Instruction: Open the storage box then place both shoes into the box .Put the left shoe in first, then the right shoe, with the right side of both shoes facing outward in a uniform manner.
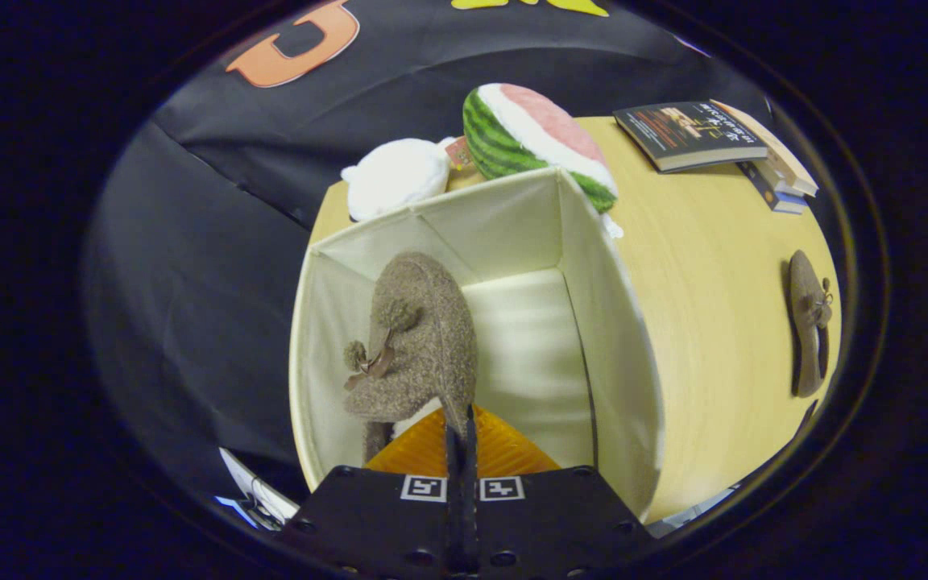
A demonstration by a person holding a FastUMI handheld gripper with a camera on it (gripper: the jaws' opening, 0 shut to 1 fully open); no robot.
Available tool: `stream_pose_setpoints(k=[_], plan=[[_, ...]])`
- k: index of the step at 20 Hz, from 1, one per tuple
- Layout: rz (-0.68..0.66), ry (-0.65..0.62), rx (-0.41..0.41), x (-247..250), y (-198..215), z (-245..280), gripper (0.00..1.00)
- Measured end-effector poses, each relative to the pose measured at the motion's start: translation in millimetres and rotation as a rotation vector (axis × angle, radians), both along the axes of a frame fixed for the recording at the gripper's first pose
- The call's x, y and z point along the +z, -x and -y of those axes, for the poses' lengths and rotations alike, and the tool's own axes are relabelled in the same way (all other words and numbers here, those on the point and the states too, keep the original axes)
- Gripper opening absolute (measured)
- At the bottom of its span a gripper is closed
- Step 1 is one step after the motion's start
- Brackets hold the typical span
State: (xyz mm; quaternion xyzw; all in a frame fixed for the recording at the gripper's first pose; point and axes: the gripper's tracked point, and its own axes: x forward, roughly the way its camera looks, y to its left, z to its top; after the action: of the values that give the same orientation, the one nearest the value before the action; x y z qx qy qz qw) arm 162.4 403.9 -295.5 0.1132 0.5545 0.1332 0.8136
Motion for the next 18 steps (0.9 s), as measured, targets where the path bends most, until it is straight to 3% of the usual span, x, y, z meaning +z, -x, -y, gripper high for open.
stream_pose_setpoints(k=[9, 11, 17, 18], plan=[[-0.071, 0.101, 0.048, -49, 2, -13, 0.02], [-0.068, 0.076, 0.069, -46, 5, -18, 0.11], [0.059, 0.062, 0.234, 9, 26, -15, 0.83], [0.089, 0.059, 0.271, 21, 30, -11, 0.91]])
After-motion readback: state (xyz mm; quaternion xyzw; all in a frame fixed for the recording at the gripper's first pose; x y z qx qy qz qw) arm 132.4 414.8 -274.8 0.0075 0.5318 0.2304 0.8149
